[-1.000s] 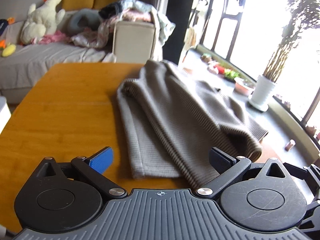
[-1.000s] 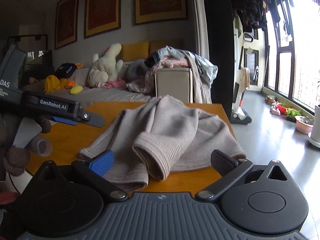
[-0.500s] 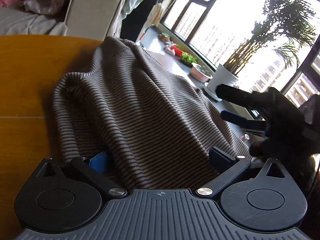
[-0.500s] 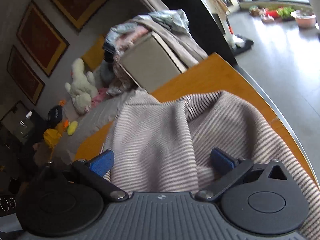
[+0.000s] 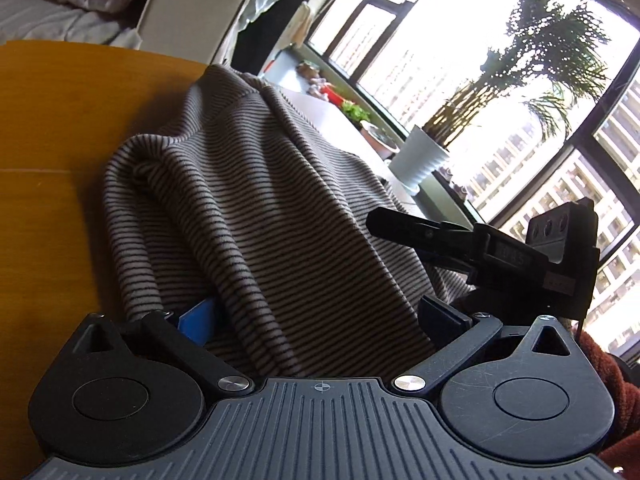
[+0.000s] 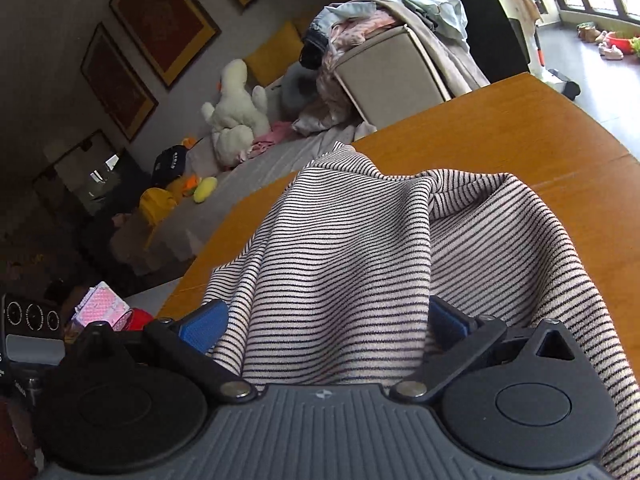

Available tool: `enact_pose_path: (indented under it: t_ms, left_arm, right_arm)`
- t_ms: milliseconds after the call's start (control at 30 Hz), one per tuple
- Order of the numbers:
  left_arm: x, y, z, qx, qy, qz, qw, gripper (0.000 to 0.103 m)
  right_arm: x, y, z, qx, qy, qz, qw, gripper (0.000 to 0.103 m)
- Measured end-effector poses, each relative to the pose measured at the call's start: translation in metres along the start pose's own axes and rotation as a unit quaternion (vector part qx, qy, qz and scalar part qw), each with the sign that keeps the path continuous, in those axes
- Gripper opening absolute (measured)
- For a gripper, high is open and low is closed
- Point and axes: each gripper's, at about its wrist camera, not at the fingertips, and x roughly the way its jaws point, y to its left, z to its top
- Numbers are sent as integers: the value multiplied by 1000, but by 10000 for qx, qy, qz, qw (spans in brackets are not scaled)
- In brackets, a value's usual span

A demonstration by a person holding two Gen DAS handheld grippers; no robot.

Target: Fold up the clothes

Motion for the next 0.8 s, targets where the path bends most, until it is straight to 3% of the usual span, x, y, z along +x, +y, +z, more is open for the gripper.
enact_pose_path:
  t_ms: [167,267,333,433,533,667,733,800]
  left_arm:
    - [-18,2,-14,13,-35,48,10000,103]
    - [-11,-5,-8,152,-114,361,9992,98]
    - [-5,-10,-3,265,-168,645,9974,51]
    - [-4,-8,15,148,-253,877,9957,15]
    - [-28,-6,50,206,-751,972,9922,13]
    - [-80,22,101,-33,-1713,1592,9723,13]
    - [-93,51,119,-393,-1798,1719,9678,12]
    - [-90,76,122,-627,-1614,1807,9682,13]
  right_arm:
    - [-10,2,-14,134,-129,168,9997,103]
    - [-9,2,-15,98,-113,128,9998,103]
    - [-9,2,-15,85,-104,116,9998,103]
    - [-9,1,-13,107,-72,99,9999,103]
    - [-8,3,-9,23,13,-59,10000,103]
    - [-9,12,2,-334,22,-818,9961,101]
    - [-13,24,9,-748,-142,-1409,9871,94]
    - [-17,40,18,-1173,-399,-1781,9762,92]
